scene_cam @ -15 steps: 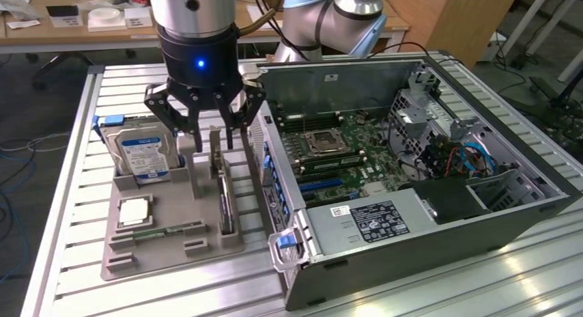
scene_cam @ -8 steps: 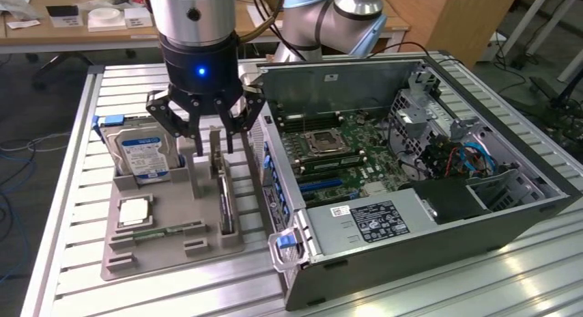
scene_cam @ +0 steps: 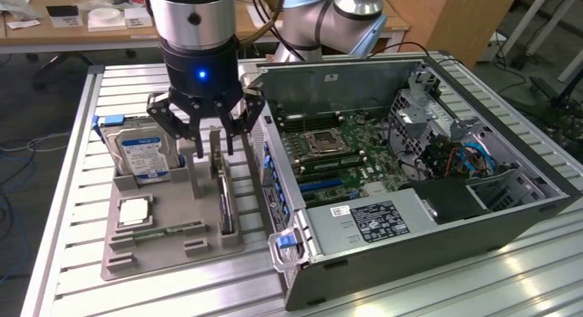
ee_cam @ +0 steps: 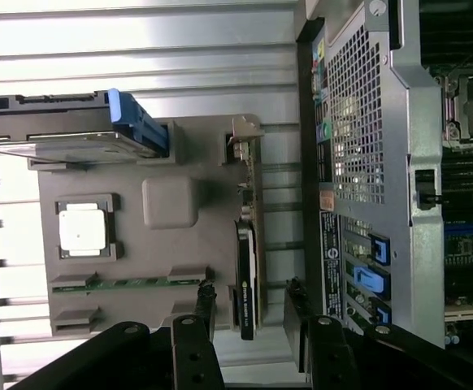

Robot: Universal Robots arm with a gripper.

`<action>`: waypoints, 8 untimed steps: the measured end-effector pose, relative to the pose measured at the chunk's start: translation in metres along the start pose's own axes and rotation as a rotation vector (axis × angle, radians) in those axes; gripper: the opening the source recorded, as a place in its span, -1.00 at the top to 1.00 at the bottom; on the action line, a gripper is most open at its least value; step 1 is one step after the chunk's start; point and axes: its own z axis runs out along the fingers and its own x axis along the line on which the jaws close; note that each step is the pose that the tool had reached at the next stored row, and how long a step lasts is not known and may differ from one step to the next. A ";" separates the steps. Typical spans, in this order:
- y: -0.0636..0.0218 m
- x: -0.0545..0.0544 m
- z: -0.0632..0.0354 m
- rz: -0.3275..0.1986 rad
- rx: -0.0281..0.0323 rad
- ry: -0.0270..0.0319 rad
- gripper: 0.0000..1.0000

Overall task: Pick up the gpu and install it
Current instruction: 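Pick up the gpu and move the gpu toward the slot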

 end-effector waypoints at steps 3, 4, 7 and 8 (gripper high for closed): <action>-0.0001 0.000 0.0038 0.000 0.0001 0.0001 0.05; -0.0002 0.000 0.0050 0.000 0.0001 0.0000 0.05; -0.0002 0.000 0.0070 0.000 0.0001 0.0001 0.05; -0.0002 0.000 0.0070 0.000 0.0001 0.0000 0.05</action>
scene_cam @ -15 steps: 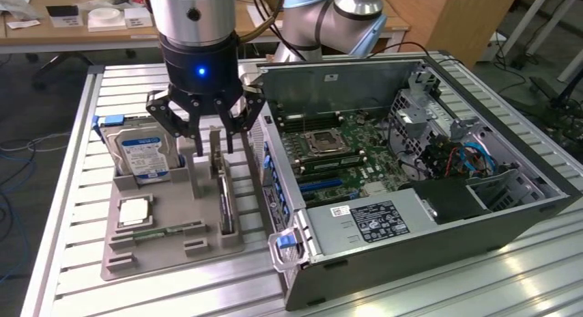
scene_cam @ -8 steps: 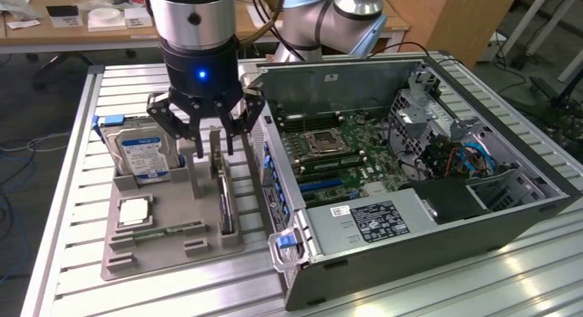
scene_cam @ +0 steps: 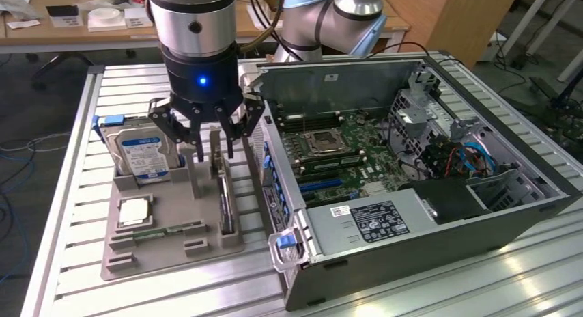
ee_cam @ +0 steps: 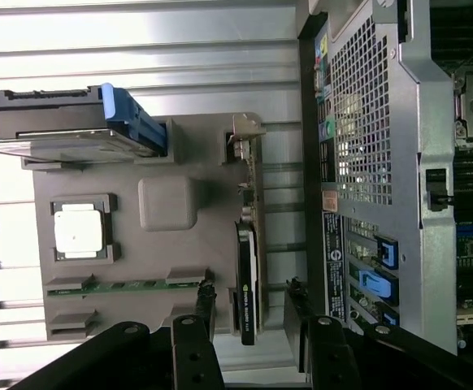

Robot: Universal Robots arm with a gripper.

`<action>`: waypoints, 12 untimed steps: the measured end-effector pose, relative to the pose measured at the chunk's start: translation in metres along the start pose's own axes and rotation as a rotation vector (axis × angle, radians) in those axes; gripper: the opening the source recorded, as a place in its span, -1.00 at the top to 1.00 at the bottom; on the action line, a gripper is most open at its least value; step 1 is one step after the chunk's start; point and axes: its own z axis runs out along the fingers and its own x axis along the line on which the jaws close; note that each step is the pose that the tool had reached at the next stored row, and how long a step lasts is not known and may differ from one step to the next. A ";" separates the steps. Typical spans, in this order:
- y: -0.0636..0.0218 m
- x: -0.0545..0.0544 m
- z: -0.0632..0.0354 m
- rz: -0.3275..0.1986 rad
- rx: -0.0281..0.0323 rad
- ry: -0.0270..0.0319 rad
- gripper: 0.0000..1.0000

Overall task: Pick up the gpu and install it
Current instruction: 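Pick up the gpu and move the gpu toward the slot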

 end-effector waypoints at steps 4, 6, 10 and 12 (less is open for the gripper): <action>0.0000 0.000 0.0000 0.000 0.0000 0.0000 0.05; 0.0000 0.000 0.0000 0.000 0.0000 0.0000 0.05; 0.0000 0.000 0.0000 0.000 0.0000 0.0000 0.05; 0.0000 0.000 0.0008 0.000 -0.0003 -0.0003 0.05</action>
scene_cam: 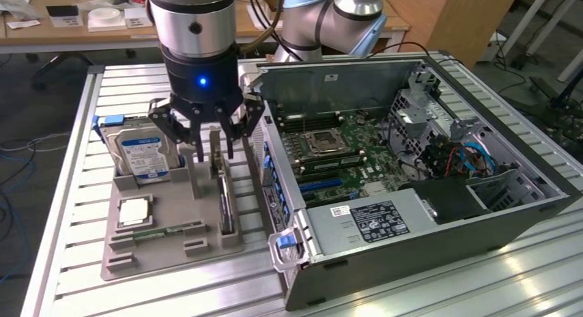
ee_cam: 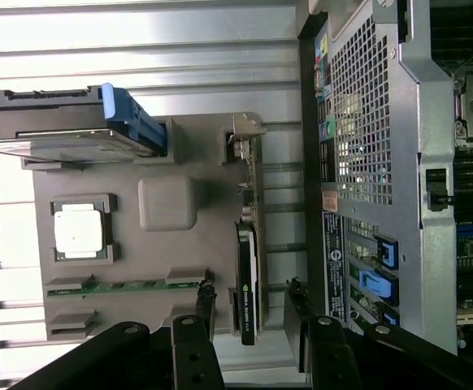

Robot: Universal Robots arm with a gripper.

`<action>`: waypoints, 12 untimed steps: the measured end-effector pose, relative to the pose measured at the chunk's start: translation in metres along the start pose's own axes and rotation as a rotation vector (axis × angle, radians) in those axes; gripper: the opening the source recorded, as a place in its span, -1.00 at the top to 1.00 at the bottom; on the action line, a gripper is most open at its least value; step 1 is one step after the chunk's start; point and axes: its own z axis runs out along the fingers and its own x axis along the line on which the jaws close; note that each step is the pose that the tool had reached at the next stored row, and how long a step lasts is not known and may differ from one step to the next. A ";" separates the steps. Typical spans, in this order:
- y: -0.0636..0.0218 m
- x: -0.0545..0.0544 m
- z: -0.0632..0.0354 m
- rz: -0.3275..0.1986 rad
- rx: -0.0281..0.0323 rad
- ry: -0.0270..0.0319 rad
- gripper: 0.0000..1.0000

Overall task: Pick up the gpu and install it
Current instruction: 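Pick up the gpu and move the gpu toward the slot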

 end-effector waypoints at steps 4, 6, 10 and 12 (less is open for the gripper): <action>-0.0002 0.000 0.0043 0.000 0.0002 0.0002 0.05; -0.0002 0.000 0.0074 0.000 0.0003 0.0003 0.05; -0.0004 0.000 0.0137 0.000 0.0003 0.0003 0.05; -0.0005 0.000 0.0172 0.000 0.0003 0.0003 0.05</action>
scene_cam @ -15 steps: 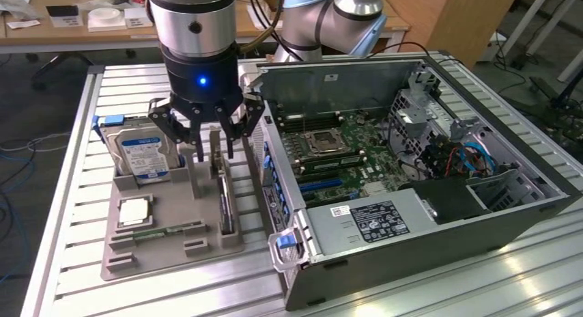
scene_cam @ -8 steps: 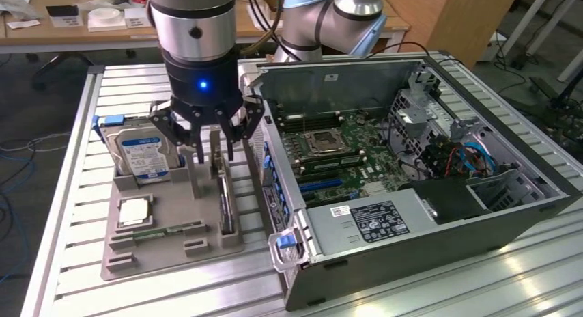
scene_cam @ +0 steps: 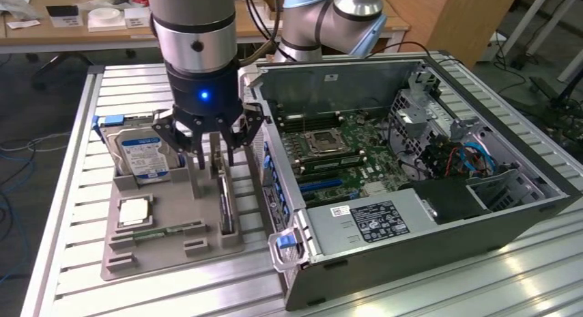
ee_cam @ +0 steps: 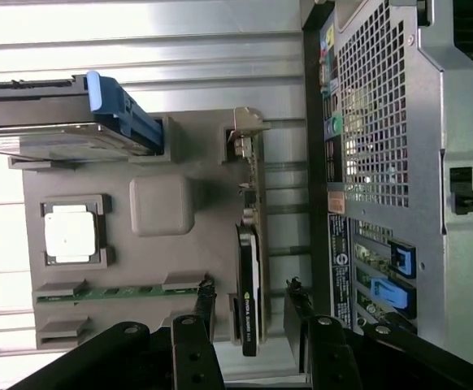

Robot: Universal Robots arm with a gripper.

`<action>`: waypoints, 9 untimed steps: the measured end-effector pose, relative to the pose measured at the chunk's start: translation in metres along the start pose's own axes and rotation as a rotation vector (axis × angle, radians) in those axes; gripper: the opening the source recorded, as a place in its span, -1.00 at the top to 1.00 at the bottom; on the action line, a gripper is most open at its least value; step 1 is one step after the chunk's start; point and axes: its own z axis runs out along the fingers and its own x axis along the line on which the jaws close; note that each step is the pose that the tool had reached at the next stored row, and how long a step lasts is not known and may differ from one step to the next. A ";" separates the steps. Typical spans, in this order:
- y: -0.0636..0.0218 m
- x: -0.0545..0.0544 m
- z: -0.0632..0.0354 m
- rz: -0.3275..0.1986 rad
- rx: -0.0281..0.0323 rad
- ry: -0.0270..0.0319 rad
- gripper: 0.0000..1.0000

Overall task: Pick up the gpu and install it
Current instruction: 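Pick up the gpu and move the gpu toward the slot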

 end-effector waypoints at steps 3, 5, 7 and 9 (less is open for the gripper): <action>-0.0002 0.000 0.0034 0.000 -0.0001 0.0000 0.05; -0.0010 0.000 0.0046 0.000 0.0002 0.0001 0.05; -0.0022 0.000 0.0059 0.000 0.0000 -0.0001 0.05; -0.0024 0.000 0.0083 0.000 0.0001 0.0000 0.05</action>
